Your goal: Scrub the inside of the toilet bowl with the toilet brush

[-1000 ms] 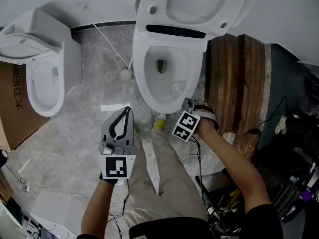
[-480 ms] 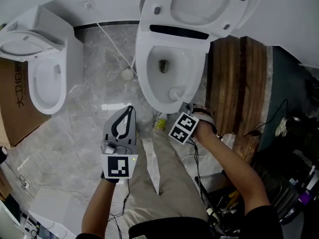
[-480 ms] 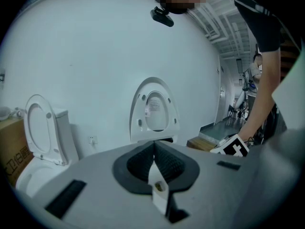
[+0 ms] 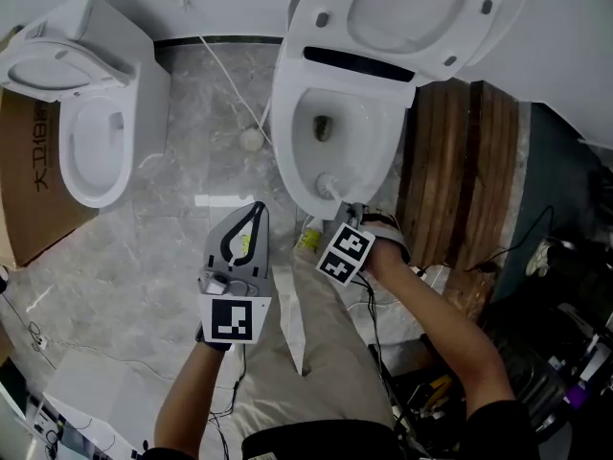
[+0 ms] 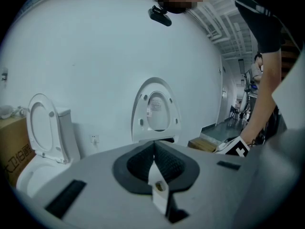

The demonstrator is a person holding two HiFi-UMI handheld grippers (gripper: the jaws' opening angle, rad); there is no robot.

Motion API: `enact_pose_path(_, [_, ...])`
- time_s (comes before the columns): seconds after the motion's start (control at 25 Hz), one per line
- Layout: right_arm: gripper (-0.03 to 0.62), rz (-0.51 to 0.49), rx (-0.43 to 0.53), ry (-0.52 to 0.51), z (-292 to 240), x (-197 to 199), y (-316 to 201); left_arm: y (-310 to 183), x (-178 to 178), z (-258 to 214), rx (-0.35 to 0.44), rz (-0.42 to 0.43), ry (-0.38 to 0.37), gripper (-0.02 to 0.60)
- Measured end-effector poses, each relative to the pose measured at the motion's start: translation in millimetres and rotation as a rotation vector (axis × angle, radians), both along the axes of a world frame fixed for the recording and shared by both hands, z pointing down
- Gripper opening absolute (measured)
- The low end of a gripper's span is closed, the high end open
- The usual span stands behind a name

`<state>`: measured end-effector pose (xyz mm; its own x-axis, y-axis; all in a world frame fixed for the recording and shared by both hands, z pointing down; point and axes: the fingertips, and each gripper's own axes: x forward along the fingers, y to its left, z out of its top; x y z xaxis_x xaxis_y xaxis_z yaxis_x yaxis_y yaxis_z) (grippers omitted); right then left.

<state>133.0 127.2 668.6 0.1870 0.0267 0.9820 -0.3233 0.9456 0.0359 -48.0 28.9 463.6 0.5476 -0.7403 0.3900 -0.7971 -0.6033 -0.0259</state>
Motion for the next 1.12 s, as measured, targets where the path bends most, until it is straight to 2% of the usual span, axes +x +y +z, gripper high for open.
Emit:
enact_pose_path(0.08, [0.153, -0.01, 0.004, -0.012, 0, -7, -2, 1, -2, 0, -0.007, -0.008, 0.006, 0.011])
enact_pose_path(0.2, [0.152, -0.014, 0.009, -0.031, 1, -14, -8, 1, -4, 0, -0.03, -0.067, 0.064, 0.011])
enact_pose_path(0.32, [0.15, -0.012, 0.017, -0.051, 1, -19, -13, 3, -3, 0, -0.033, -0.075, 0.074, 0.011])
enact_pose_path(0.44, [0.15, -0.02, 0.028, -0.069, 2, -24, -18, 5, -1, 1, -0.016, -0.013, 0.008, 0.011])
enact_pose_path(0.68, [0.149, -0.035, 0.053, -0.107, 2, -31, -37, 6, 0, 4, -0.033, -0.035, 0.018, 0.011])
enact_pose_path(0.84, [0.149, -0.044, 0.089, -0.135, 2, -46, -54, 3, -7, -1, -0.007, -0.014, -0.004, 0.011])
enact_pose_path(0.96, [0.149, -0.077, 0.114, -0.159, 5, -55, -66, 4, -12, 0, -0.05, -0.074, 0.032, 0.011])
enact_pose_path(1.0, [0.149, -0.085, 0.119, -0.161, 6, -54, -70, 4, -11, -1, -0.055, -0.098, 0.056, 0.011])
enact_pose_path(1.08, [0.149, -0.089, 0.133, -0.162, 8, -50, -78, 2, -11, -5, -0.067, -0.185, 0.15, 0.011])
enact_pose_path(1.12, [0.149, -0.087, 0.142, -0.163, 8, -49, -83, 2, -12, -5, -0.069, -0.197, 0.163, 0.011])
